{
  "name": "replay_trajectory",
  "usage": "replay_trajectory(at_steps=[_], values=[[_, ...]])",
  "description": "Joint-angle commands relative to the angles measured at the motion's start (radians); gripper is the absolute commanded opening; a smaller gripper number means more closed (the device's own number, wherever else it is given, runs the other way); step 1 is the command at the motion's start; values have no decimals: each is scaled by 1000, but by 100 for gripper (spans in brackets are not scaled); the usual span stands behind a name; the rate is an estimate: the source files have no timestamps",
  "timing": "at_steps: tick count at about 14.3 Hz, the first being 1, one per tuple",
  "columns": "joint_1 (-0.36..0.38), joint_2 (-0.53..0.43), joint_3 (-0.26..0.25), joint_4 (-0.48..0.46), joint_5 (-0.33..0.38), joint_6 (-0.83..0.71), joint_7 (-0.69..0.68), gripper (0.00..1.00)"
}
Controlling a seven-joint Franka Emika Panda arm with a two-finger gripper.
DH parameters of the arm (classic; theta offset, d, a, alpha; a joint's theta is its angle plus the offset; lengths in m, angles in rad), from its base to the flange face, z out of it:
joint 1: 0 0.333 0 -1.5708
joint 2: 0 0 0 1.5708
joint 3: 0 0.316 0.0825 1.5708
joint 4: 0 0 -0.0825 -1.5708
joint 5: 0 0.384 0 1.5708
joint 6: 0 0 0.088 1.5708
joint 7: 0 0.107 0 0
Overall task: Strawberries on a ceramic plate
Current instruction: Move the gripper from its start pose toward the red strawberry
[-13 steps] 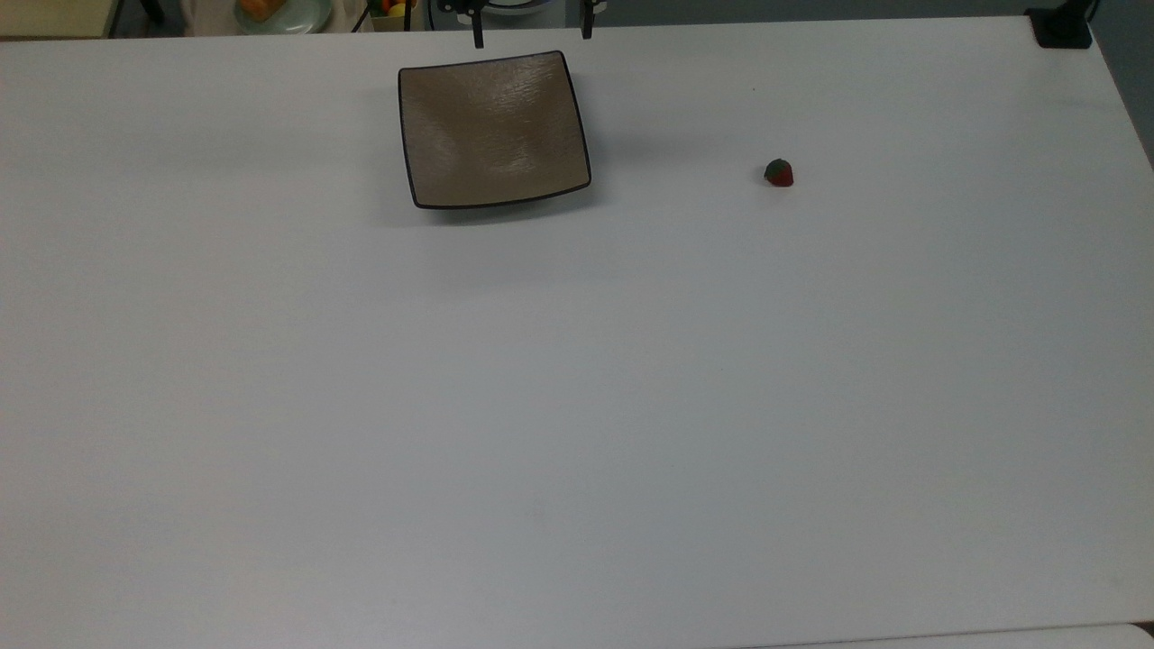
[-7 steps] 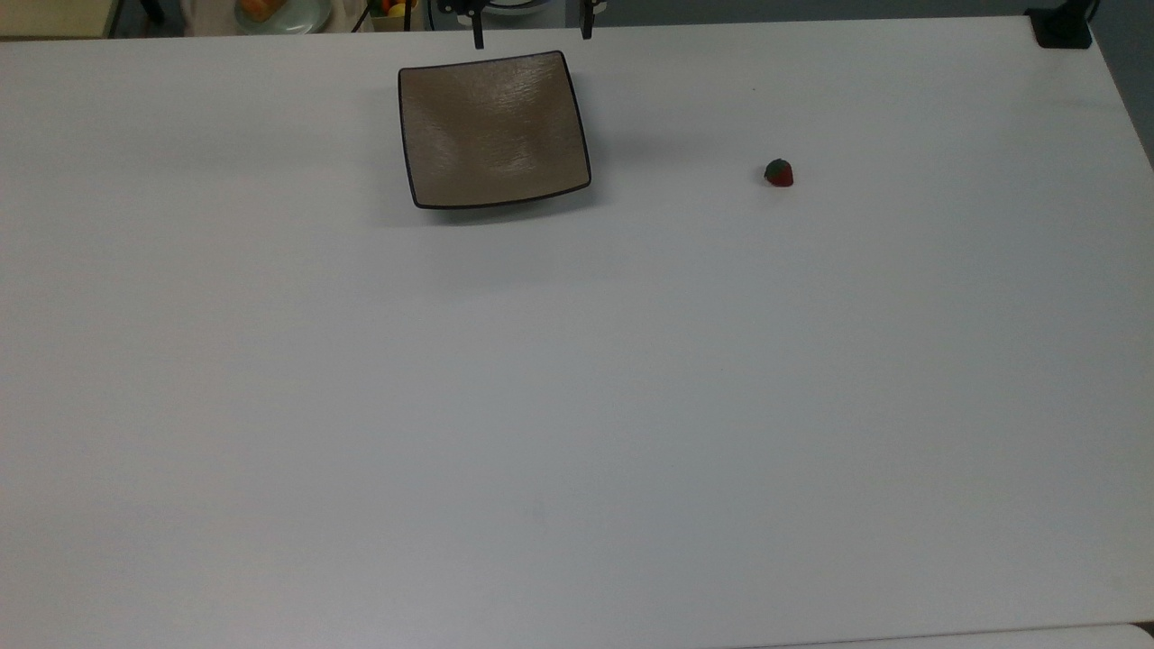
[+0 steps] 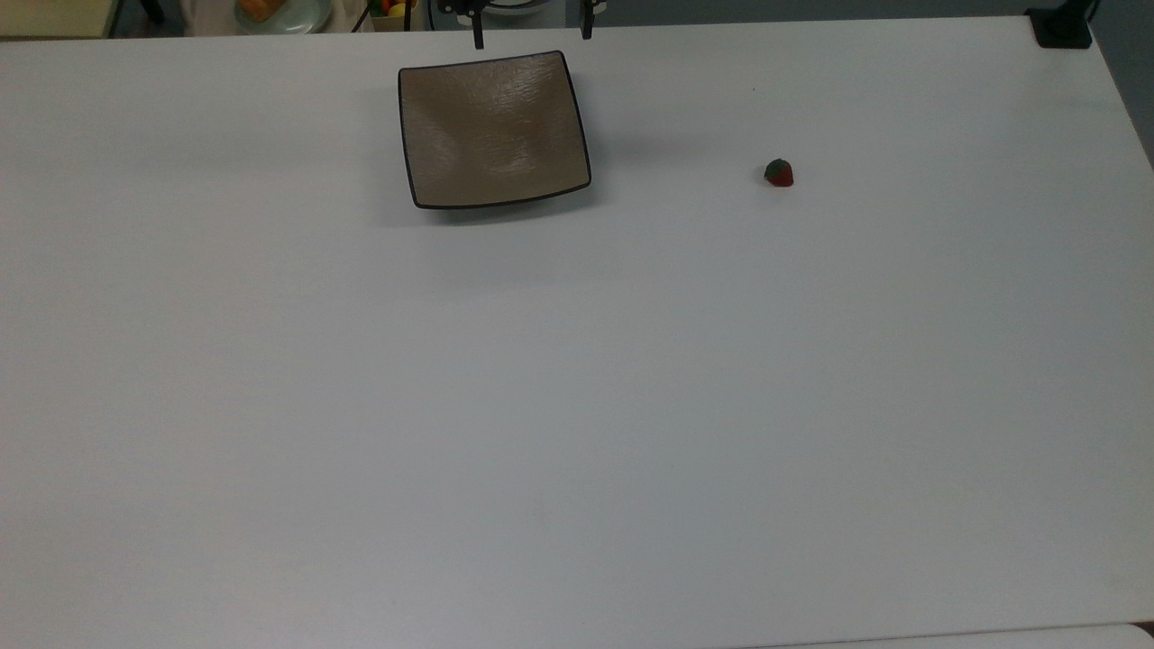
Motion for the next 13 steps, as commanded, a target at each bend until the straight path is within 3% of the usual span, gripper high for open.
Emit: replay_trajectory(at_steps=[1,13], values=[[-1,-4,3,-4,12,-13,-6,100],[93,43,9,68,39,-12,-8,100]])
